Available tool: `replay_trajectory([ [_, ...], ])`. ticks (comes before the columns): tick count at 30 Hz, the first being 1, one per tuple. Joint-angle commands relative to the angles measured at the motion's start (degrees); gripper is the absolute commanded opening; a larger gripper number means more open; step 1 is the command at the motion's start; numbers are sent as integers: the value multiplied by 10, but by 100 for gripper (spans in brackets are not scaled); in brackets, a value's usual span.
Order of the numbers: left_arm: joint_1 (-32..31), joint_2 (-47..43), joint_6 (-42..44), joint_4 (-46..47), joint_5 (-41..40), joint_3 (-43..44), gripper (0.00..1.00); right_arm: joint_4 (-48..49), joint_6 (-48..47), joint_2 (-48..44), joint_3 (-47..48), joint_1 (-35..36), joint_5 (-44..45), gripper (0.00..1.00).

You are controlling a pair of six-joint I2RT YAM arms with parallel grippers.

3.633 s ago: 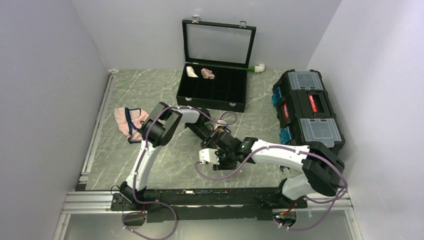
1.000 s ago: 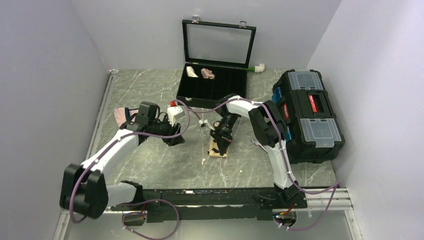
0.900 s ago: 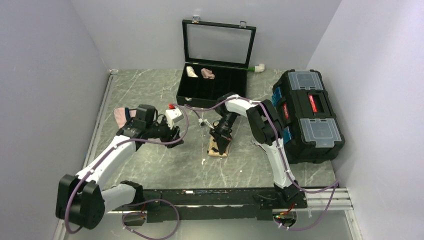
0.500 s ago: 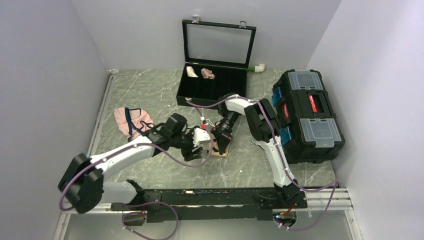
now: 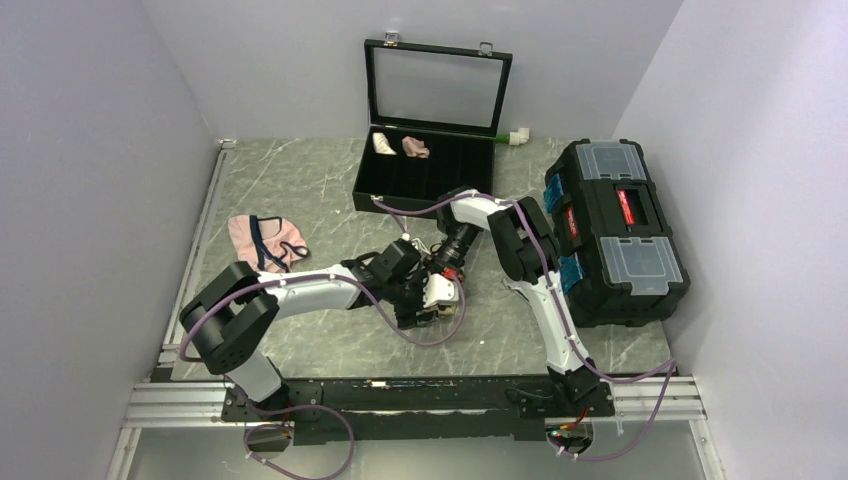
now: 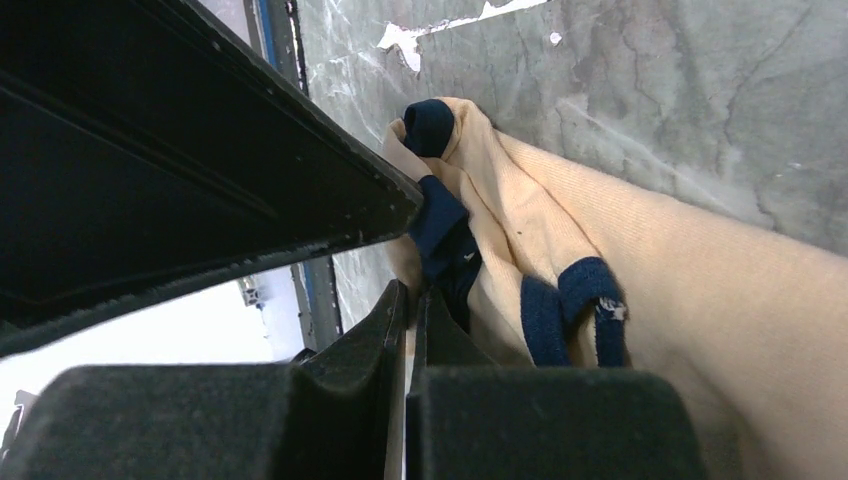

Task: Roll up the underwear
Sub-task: Roll the underwear to the center of the board.

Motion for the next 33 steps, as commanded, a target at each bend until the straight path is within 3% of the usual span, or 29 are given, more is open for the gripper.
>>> replay_trajectory([
  [1,-11,18,18,41,-20,25,73,37,-25,19,-1,3,31,0],
  [10,-15,51,19,54,-47,36,71,39,-25,19,-4,4,33,0],
  [28,-26,57,36,42,-53,13,51,41,-19,23,-4,3,39,0],
  [33,-29,45,31,54,-84,7,59,43,-17,22,-7,3,43,0],
])
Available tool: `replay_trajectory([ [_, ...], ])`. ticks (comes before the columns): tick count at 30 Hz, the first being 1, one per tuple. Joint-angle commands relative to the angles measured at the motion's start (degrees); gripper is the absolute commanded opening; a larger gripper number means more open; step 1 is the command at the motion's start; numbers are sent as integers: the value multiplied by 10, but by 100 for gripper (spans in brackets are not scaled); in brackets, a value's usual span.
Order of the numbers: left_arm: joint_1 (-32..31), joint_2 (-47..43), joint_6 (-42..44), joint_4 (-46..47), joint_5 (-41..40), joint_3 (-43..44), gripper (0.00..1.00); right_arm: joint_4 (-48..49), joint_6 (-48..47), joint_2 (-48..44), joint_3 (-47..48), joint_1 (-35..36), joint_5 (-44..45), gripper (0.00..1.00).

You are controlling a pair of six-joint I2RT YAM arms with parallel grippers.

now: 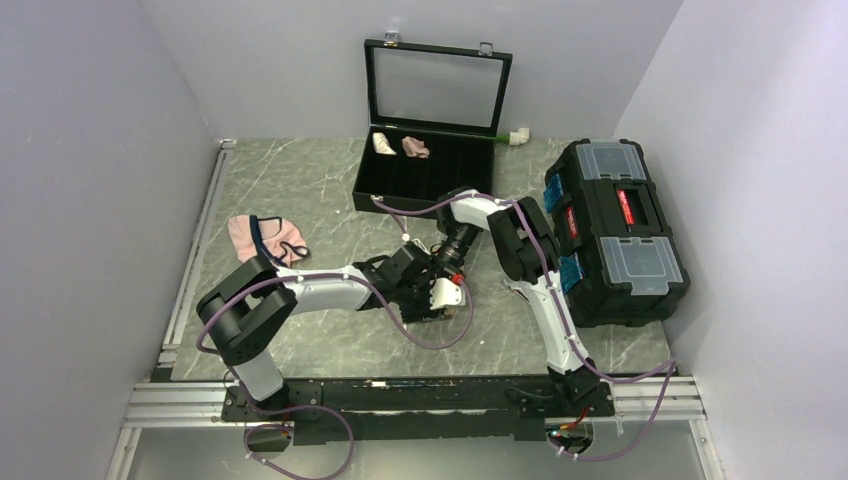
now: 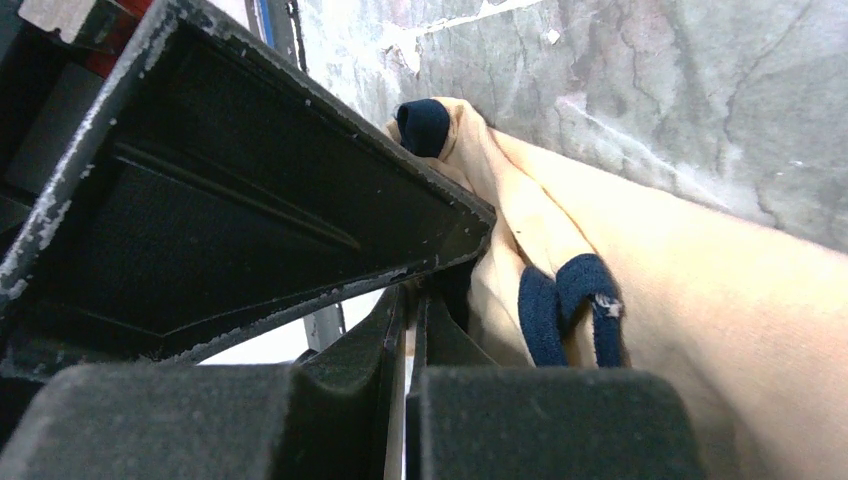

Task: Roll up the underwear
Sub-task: Roll the underwear to the center of the board.

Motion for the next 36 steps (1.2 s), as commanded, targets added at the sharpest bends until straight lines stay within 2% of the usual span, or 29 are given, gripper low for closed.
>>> replay_trajectory([
  [1,-6,-17,1,20,-28,-12,61,45,-22,19,-8,3,44,0],
  [8,-6,-83,9,14,-65,-30,67,45,-21,22,-9,3,48,0],
  [13,-7,-102,29,-18,-24,-26,68,47,-18,23,-8,3,49,0],
  [19,-6,-79,49,-33,32,-19,67,46,-17,23,-7,3,50,0],
  [36,-6,-26,39,-10,36,0,61,46,-20,28,-10,3,55,0],
])
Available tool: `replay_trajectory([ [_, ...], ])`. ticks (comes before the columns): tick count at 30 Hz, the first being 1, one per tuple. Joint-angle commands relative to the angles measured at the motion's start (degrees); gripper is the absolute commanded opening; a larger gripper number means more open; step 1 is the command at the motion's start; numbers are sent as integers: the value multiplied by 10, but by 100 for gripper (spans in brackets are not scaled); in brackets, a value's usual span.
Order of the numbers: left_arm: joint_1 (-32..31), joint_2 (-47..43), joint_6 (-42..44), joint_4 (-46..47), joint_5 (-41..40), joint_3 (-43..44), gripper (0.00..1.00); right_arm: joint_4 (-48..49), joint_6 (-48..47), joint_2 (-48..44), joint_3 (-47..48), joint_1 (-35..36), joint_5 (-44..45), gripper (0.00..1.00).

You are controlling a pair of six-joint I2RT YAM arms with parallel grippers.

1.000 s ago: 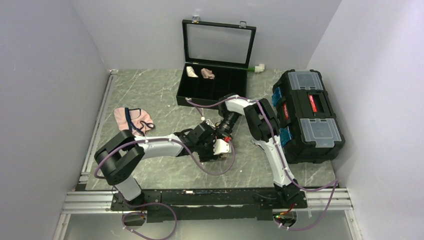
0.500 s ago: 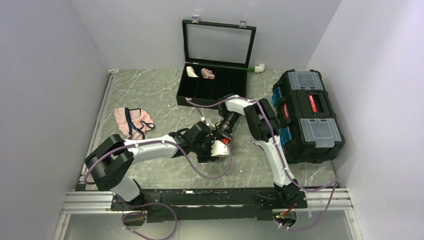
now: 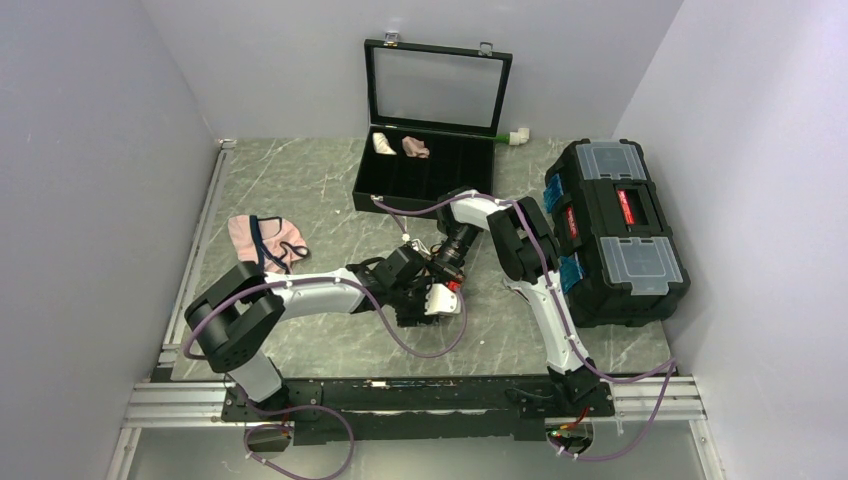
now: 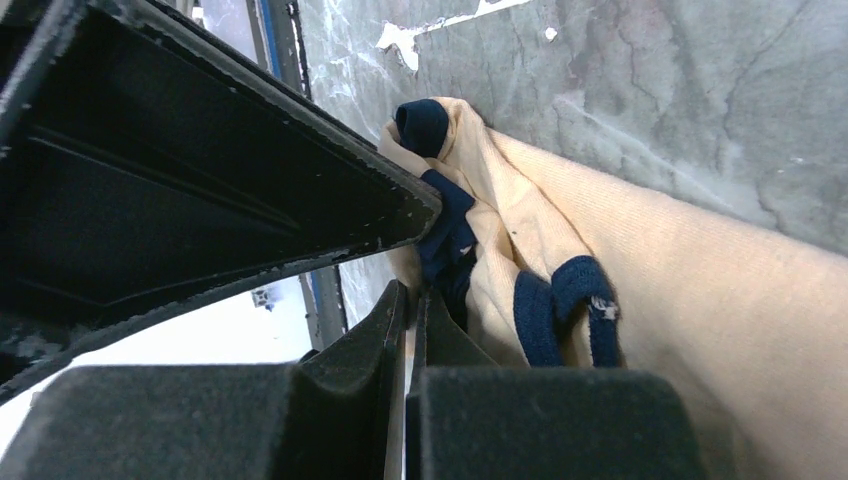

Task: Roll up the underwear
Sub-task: Roll the underwear to the center of the board.

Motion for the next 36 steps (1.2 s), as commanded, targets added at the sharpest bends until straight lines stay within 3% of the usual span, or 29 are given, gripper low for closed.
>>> replay_trajectory([
  [1,-2,17,-3,8,18,23,60,45,-24,28,-9,3,54,0],
  [8,-2,27,-6,3,20,13,51,45,-23,28,-8,3,54,0],
  [16,-2,53,-15,-17,31,11,22,47,-16,17,-6,2,51,0],
  [22,-1,78,-17,-58,42,33,5,52,-5,-8,-6,2,41,14],
  [23,-1,84,-17,-69,45,43,2,157,-4,-14,-7,1,39,15],
  [24,0,90,-17,-84,48,50,0,67,0,-24,-9,0,39,16],
  [31,7,113,-17,-109,63,71,0,73,20,-89,-27,-15,34,31],
  [36,16,114,-20,-114,75,74,0,76,27,-122,-38,-34,39,33],
])
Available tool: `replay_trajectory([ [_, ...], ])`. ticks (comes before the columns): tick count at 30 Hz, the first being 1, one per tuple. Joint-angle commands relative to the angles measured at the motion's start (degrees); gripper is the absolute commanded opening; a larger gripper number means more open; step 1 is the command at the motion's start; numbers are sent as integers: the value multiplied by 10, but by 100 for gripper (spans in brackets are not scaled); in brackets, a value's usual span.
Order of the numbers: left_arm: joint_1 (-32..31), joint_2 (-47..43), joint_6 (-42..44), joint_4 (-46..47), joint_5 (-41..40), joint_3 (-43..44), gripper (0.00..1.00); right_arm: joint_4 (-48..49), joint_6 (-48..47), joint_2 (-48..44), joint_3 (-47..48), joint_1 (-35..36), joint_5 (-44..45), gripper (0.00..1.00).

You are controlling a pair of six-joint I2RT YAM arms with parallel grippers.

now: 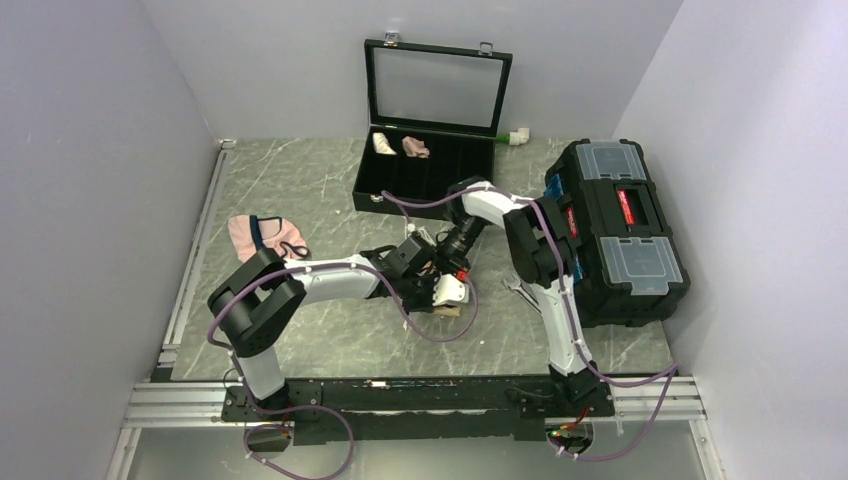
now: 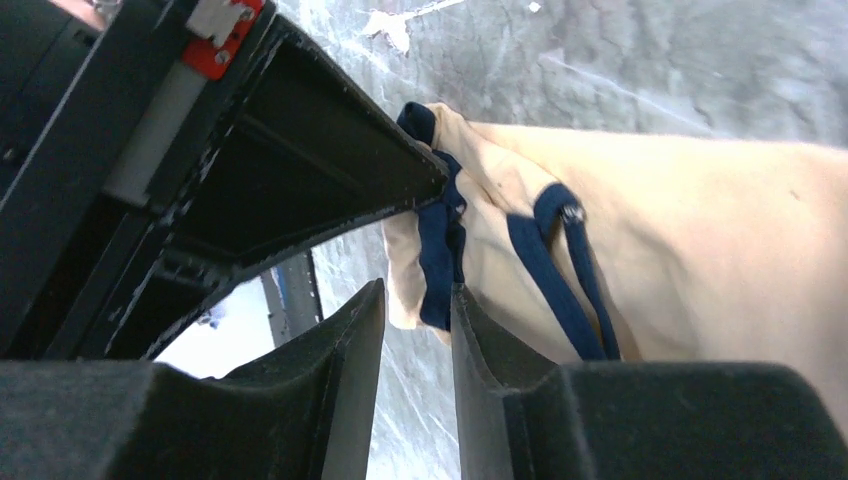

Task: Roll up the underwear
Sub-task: Roll the underwear to the center of the board.

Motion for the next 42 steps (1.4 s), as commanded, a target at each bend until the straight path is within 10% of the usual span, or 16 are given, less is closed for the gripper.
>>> replay_trajectory([
  [1,5,35,-10,-48,35,-9,0,27,-2,-56,-11,-24,6,33],
  [11,44,62,-24,-89,85,35,0,69,27,-172,-75,-116,-9,33],
  [28,160,267,-24,-359,302,297,0,413,219,-516,-366,-164,63,40],
  [42,168,418,-42,-532,345,475,0,506,167,-578,-468,67,290,45],
])
